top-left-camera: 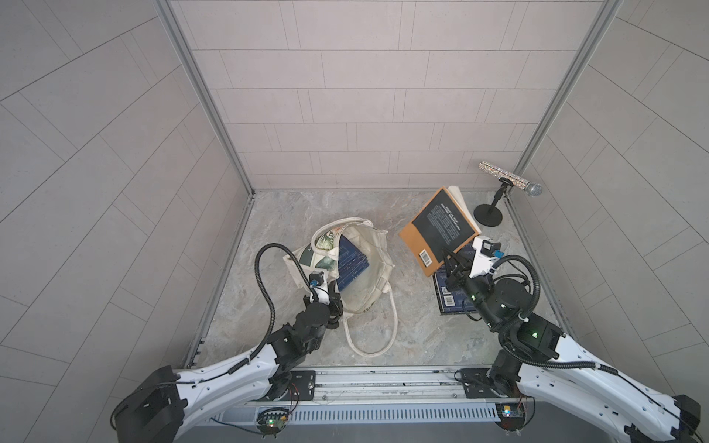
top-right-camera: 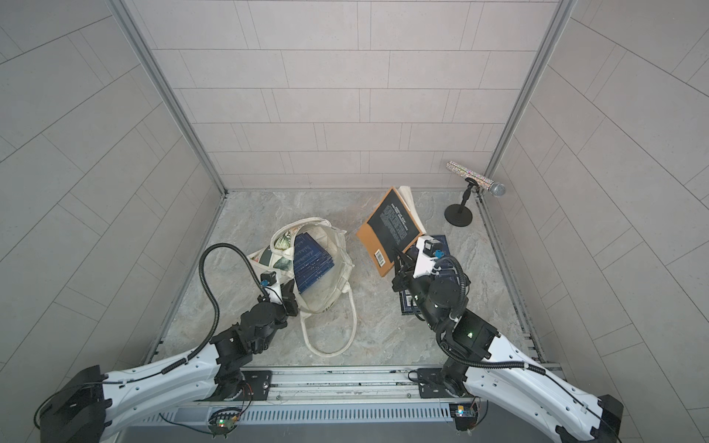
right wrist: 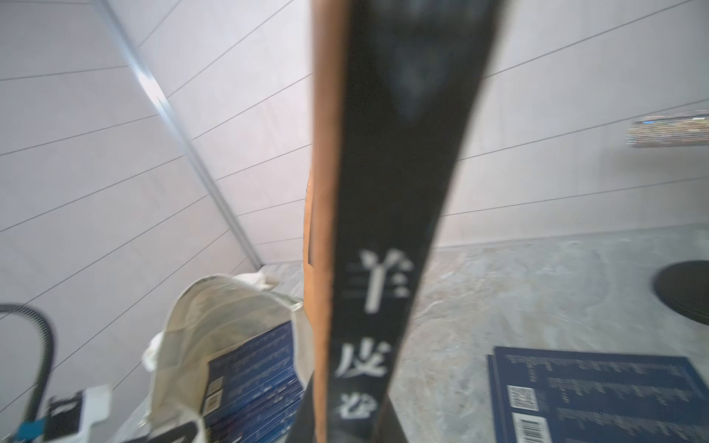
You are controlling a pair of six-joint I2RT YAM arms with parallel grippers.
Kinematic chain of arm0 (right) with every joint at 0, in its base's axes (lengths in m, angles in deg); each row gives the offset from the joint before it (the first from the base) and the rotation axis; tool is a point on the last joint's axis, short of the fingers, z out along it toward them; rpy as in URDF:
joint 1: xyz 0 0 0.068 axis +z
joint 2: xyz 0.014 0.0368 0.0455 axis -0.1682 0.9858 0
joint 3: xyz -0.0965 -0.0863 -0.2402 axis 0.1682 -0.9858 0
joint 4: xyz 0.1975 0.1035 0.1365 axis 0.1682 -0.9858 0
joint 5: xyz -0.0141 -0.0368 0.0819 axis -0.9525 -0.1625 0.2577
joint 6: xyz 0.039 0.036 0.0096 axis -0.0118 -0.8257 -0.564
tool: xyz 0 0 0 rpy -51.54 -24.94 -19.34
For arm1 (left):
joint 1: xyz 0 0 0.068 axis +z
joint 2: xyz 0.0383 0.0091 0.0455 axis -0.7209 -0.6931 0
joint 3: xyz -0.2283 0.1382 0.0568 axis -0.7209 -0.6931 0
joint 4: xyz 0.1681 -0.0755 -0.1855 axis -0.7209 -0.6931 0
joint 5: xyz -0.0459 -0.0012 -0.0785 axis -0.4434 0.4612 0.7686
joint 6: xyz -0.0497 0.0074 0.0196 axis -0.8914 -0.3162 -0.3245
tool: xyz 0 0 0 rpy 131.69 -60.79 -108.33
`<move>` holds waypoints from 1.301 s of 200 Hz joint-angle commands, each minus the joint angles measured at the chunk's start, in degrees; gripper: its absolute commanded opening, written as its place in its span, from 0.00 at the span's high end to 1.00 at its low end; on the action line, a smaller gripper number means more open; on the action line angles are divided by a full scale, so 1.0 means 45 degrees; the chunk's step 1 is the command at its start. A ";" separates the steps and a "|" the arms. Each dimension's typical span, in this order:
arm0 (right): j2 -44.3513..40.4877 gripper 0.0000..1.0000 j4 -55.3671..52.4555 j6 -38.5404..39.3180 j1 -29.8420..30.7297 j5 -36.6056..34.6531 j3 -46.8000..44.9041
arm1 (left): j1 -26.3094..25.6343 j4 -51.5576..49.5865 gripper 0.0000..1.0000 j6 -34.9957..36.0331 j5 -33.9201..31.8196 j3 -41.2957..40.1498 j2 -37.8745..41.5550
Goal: Take out the books from the canvas bag
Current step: Pick up the book from the canvas bag, then place the book on the book.
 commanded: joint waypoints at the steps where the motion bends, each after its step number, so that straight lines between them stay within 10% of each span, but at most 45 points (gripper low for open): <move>1: -0.0270 1.00 0.0255 -0.1433 -0.1394 -0.0606 -0.0440 | 0.0139 -0.0366 1.00 0.0016 -0.0415 0.0015 0.0571; 68: 0.2140 1.00 0.4394 -0.6304 -0.6667 0.4295 -0.2469 | 0.0141 -0.0131 1.00 0.0051 -0.0211 -0.0287 0.1148; 159: 0.6399 1.00 0.9161 -0.8853 -0.7290 0.3845 -0.4061 | 0.0141 -0.0108 1.00 0.0108 0.0076 -0.0076 0.0623; 260: 0.7724 1.00 0.5963 -1.0388 -0.7730 0.4311 -0.3589 | 0.0152 -0.0099 1.00 0.0148 0.0229 0.0001 0.0458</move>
